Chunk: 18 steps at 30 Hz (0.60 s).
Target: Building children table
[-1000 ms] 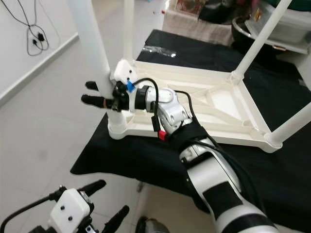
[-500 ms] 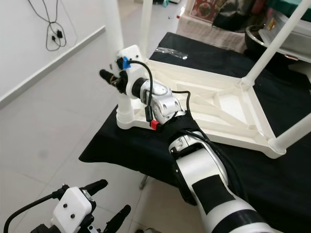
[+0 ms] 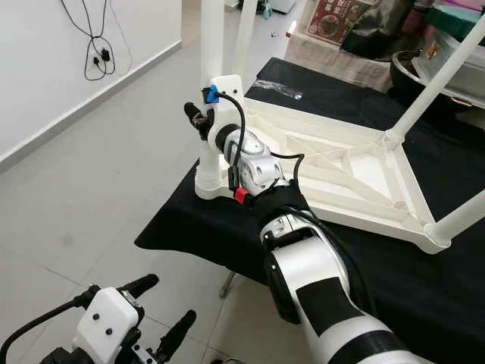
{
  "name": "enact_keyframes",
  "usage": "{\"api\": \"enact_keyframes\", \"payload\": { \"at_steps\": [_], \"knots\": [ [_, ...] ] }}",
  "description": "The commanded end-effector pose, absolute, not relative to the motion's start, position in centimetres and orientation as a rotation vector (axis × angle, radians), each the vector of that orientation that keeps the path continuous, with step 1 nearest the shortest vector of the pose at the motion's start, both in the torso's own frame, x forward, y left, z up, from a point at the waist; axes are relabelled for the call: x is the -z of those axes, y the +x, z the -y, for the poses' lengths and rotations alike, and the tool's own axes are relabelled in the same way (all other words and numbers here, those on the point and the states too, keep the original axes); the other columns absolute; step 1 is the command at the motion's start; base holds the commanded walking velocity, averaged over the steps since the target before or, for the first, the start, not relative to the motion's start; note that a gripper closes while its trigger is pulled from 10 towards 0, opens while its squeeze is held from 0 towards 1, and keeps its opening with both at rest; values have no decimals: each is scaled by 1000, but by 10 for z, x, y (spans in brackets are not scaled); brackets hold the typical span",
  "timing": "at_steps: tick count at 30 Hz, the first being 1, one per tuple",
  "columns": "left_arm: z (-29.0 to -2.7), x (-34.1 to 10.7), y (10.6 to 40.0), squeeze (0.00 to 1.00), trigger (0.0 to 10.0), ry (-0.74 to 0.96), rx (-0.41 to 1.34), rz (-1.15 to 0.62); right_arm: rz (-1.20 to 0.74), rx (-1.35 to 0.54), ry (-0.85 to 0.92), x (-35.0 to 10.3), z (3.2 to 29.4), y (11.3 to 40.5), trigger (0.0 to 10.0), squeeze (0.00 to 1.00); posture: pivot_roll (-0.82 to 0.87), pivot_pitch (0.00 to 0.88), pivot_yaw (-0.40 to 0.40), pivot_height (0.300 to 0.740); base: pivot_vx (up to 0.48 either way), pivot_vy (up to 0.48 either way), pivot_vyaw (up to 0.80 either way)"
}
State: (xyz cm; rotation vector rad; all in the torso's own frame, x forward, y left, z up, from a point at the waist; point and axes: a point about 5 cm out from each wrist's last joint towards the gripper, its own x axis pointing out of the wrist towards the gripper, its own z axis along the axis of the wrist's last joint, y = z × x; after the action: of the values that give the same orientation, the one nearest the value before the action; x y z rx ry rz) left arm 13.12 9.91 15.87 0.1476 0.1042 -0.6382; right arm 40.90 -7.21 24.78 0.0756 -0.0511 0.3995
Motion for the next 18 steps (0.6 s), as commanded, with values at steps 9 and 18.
{"api": "enact_keyframes", "payload": {
  "at_steps": [9, 18],
  "knots": [
    [-102, -152, 132, 0, 10000, 161, 624, -129, 25, -152, 286, -211, 101, 403, 10000, 0, 187, 191, -141, 740, 0, 0, 0],
    [-101, -152, 132, 0, 10000, 163, 629, -128, -7, 14, 210, -196, 106, 396, 10000, 0, 188, 197, -139, 740, 0, 0, 0]
  ]
}}
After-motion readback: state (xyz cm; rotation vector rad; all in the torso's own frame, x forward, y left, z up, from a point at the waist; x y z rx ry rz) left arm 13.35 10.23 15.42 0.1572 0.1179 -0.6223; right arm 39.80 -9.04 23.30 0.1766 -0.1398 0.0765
